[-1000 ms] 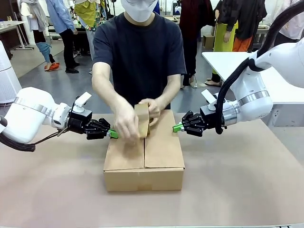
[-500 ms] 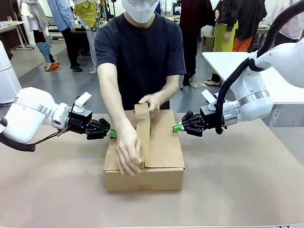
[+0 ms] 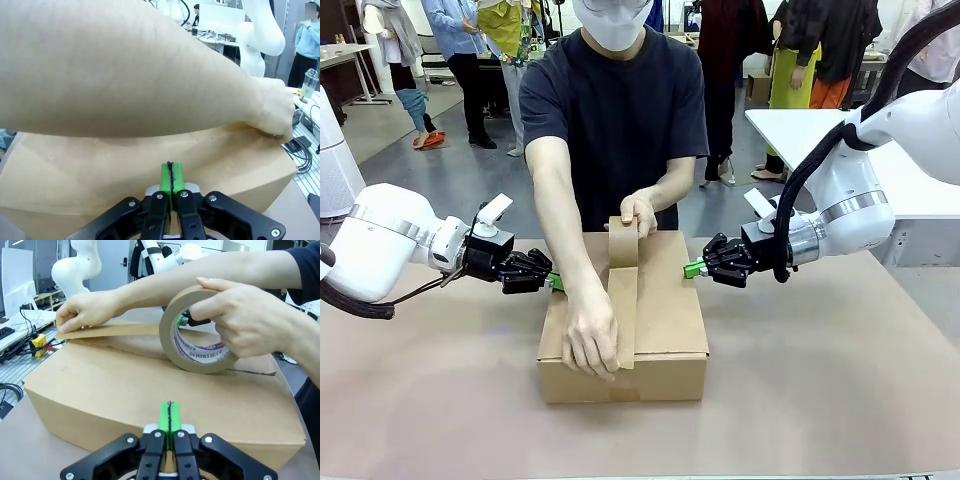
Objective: Wrap the clocks to prevent damage.
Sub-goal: After the human seals the box with tape, release both hands from the side flaps of the Package Box.
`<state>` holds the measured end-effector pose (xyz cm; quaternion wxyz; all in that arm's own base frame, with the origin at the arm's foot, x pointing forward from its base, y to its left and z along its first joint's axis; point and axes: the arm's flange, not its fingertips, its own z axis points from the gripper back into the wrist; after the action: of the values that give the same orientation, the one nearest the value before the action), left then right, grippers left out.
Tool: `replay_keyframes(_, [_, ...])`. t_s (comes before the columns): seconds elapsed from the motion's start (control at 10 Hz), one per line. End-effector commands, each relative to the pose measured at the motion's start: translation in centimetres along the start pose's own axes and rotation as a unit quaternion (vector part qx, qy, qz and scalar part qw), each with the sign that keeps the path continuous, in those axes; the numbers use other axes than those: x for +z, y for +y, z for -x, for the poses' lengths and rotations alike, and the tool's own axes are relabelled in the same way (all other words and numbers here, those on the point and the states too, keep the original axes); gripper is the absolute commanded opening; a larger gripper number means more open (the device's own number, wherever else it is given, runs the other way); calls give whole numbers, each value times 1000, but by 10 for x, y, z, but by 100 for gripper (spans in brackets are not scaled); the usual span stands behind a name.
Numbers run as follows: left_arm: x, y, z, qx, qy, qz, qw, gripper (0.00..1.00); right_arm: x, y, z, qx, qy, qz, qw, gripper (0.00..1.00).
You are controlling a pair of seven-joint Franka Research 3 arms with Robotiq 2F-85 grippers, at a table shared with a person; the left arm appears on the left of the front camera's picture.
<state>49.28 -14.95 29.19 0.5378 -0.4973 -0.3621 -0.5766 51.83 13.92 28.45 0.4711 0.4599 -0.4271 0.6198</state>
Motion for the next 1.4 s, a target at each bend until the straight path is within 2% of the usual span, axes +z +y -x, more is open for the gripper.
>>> replay_keyframes(0.0, [-2, 2, 2, 6, 1, -5, 1000, 1, 1, 1, 3, -2, 4, 4, 1000, 1])
replay_keyframes(1.3, [-2, 2, 2, 6, 1, -5, 1000, 1, 1, 1, 3, -2, 4, 4, 1000, 1])
